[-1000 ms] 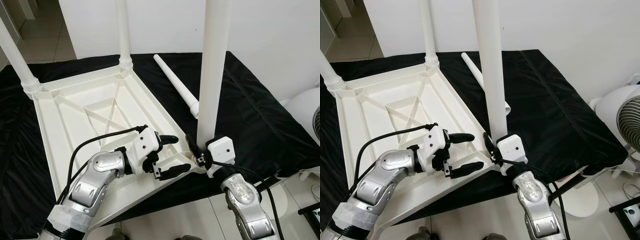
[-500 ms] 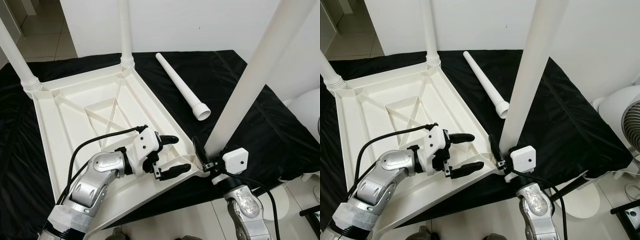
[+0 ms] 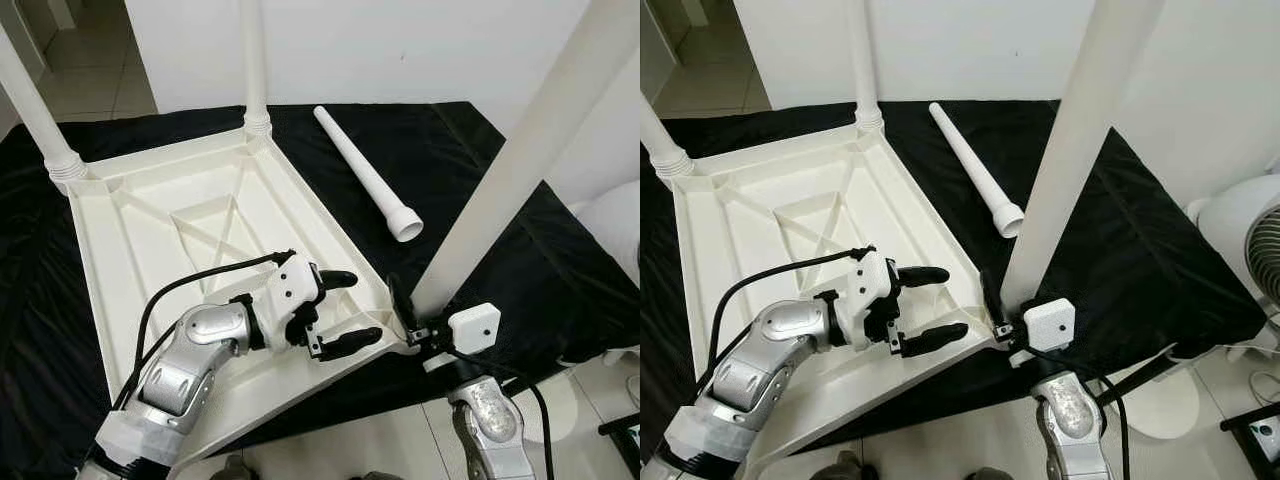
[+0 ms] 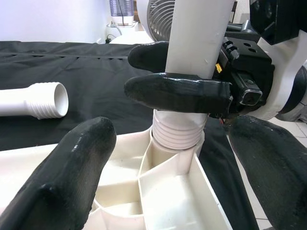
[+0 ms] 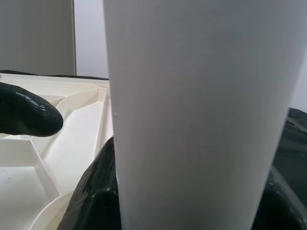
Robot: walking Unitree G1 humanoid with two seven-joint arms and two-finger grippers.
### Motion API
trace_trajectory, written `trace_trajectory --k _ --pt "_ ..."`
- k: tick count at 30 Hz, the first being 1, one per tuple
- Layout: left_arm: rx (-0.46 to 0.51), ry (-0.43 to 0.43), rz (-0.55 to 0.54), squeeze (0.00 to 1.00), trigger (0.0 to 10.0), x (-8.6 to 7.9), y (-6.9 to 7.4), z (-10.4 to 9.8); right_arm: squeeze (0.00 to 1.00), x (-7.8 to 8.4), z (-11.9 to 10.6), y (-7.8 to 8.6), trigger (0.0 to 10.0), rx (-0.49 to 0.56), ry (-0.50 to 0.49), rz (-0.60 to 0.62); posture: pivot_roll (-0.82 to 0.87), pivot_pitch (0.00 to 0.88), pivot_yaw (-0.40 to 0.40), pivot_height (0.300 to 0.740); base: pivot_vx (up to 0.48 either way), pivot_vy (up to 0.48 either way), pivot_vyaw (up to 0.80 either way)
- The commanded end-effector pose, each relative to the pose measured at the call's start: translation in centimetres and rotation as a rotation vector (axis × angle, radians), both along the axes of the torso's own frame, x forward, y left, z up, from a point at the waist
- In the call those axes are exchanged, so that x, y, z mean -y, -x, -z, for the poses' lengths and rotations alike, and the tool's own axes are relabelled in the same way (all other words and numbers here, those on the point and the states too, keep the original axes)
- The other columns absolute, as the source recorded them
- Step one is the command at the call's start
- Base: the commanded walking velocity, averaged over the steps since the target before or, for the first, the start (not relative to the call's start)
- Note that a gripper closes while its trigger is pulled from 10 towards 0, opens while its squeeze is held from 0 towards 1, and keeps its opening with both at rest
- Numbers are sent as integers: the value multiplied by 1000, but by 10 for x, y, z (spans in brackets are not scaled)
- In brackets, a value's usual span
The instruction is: Building children table
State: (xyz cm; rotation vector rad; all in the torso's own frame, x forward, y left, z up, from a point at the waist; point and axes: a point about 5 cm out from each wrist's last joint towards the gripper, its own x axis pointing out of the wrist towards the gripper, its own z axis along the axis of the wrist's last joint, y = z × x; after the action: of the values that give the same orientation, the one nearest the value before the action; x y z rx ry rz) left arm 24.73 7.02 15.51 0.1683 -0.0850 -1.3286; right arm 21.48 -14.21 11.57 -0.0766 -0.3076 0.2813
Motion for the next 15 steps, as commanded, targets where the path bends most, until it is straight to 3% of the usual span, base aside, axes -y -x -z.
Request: trace_trajectory --k 1,7,10,15 --pt "16 2 -78 0 10000 -2 -4 -3 0 3 24 6 10000 -134 -18 14 29 41 3 740 0 0 0" --pt "16 -5 -71 0 10000 -2 -3 -4 0 7 31 8 10000 -175 -94 45 31 47 11 740 0 0 0" --pt "17 -7 -68 0 10000 -3 -3 -4 0 8 37 7 10000 -234 -183 69 28 51 18 740 0 0 0" --pt "17 -8 -67 0 10000 -3 -3 -4 0 8 39 6 10000 -257 -191 77 26 52 20 740 0 0 0"
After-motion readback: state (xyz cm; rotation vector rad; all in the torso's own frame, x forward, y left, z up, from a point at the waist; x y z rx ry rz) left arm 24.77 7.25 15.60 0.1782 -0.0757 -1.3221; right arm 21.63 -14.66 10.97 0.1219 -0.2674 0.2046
